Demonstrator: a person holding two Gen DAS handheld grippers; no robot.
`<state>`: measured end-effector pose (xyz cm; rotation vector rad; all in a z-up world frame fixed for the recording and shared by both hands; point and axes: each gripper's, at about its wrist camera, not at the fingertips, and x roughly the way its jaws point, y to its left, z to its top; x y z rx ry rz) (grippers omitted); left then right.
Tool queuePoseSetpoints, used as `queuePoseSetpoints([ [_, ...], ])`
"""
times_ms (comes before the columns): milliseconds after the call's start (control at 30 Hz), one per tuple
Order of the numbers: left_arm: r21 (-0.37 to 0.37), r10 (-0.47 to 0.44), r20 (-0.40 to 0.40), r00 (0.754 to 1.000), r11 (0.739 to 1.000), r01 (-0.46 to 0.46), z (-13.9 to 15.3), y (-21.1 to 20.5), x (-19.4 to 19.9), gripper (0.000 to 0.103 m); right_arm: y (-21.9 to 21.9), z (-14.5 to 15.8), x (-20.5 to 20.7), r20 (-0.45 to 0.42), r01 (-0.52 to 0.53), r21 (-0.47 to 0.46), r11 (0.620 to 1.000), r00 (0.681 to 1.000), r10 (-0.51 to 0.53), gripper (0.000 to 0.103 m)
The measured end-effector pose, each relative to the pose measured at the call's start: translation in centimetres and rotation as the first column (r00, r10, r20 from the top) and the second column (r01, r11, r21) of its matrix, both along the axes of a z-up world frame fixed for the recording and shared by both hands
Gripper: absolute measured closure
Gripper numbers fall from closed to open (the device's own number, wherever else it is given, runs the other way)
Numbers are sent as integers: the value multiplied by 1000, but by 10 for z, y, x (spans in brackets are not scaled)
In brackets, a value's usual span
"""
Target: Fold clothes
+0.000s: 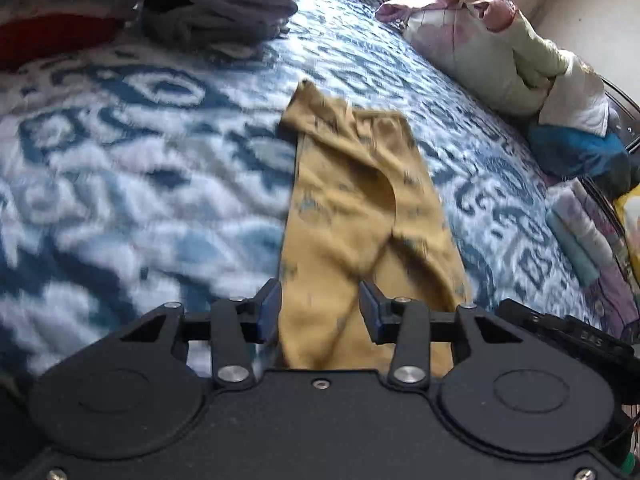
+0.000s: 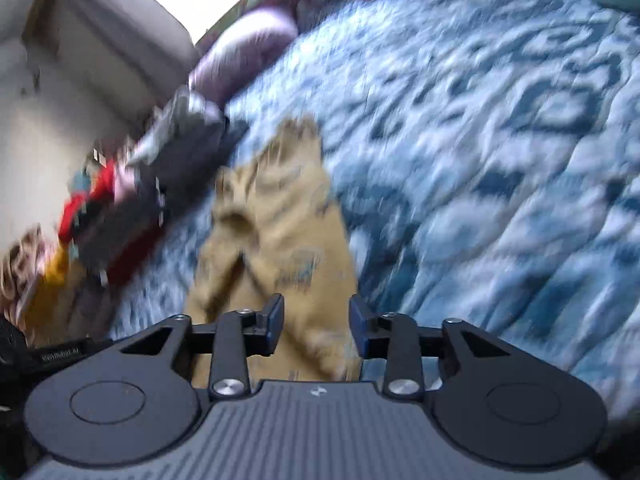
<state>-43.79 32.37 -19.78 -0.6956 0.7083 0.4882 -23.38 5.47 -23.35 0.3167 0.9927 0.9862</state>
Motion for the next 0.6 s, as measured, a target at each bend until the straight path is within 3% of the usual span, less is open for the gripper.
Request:
queuePoseSetpoints([
  [33, -5, 3, 3, 1000, 1000, -3, 0, 6, 7, 62, 1, 2, 6, 10, 8, 12, 1000, 1000, -9, 57],
  [100, -14, 10, 10, 1000, 1000, -10, 0, 17, 21, 62, 8, 0, 18, 12, -6, 31, 1000, 1000, 6, 41],
  [300, -86, 77, 30, 997, 994, -74, -7, 56, 65, 62, 35, -9, 34, 48, -43, 11, 999, 998, 43, 41],
  [600, -150, 223, 46, 974, 965, -214, -19, 108, 101, 63, 58, -9, 23, 169, -87, -20, 996, 982, 89, 45],
])
